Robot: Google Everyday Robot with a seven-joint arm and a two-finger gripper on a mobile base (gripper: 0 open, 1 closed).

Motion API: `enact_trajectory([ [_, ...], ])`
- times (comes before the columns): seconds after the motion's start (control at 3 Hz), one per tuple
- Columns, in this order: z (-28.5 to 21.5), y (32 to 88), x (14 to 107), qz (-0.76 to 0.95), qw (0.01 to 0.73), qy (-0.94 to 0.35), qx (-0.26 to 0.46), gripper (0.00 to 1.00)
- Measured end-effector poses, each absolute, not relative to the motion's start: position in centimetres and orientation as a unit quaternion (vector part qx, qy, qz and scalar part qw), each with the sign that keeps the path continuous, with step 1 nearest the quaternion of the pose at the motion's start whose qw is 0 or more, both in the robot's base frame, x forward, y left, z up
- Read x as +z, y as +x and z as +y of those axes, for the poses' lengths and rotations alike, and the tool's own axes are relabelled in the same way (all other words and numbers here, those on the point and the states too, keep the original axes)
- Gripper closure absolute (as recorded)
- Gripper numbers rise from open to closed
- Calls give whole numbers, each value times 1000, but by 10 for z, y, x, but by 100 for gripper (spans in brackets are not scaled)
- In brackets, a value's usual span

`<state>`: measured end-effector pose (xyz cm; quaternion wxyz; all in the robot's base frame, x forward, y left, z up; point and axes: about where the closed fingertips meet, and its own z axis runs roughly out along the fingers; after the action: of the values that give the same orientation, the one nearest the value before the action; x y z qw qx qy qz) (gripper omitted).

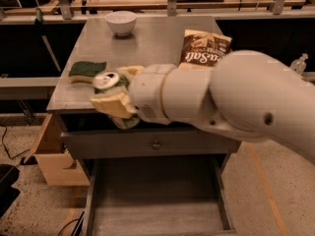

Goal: Place green can into middle drawer

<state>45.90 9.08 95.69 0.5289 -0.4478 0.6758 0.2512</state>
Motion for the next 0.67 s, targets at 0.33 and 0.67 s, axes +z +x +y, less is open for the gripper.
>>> enact_trajectory([
  [0.33,15,446,903,729,509,-390,239,100],
  [0.67,-94,494,824,757,519,-321,234,100],
])
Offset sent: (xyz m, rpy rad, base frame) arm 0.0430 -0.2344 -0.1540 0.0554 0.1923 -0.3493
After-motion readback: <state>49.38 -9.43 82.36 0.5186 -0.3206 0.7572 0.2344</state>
